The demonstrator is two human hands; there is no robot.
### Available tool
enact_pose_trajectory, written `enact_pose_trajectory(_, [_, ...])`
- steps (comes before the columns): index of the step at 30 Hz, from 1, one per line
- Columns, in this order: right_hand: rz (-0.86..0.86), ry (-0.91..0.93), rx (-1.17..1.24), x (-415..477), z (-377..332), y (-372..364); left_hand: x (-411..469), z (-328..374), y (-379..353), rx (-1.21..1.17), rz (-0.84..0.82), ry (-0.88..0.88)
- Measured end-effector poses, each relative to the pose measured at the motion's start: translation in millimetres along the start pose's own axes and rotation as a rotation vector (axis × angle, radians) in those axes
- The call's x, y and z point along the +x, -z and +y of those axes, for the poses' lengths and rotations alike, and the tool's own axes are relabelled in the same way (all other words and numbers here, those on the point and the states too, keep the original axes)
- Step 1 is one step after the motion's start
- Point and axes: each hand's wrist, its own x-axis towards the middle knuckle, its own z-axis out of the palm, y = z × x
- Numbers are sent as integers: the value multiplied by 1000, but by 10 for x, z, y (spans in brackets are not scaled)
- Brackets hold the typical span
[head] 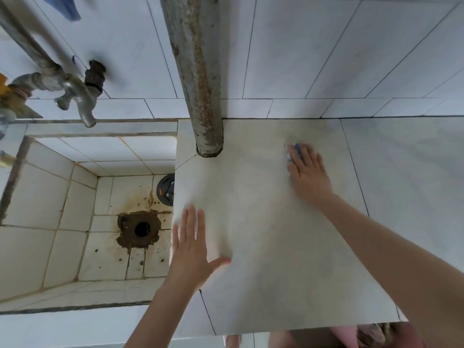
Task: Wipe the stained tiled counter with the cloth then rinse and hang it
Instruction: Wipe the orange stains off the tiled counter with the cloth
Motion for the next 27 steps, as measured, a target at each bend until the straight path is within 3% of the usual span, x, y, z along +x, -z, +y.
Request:
enact_pose_trajectory(5, [56, -221, 62, -9, 177, -24, 173, 68, 102, -9, -38, -50])
enact_pose_trajectory(8, [124, 11, -18, -111, -288, -196, 322, 155, 136, -7, -18, -44])
enact_pose_trajectory(12, [48, 356, 44, -422, -949, -373, 530, 291, 132, 64, -33, -43])
enact_pose_trajectory(15, [39, 432, -39, -251, -798, -334, 607, 352, 140, 64, -76, -26])
enact_pose_trajectory(22, [80, -40, 20, 311, 301, 99, 597, 341, 124, 35, -47, -26])
enact_pose_trajectory(27, [149, -224, 53, 455, 76, -4, 595, 379, 155, 20, -54, -5])
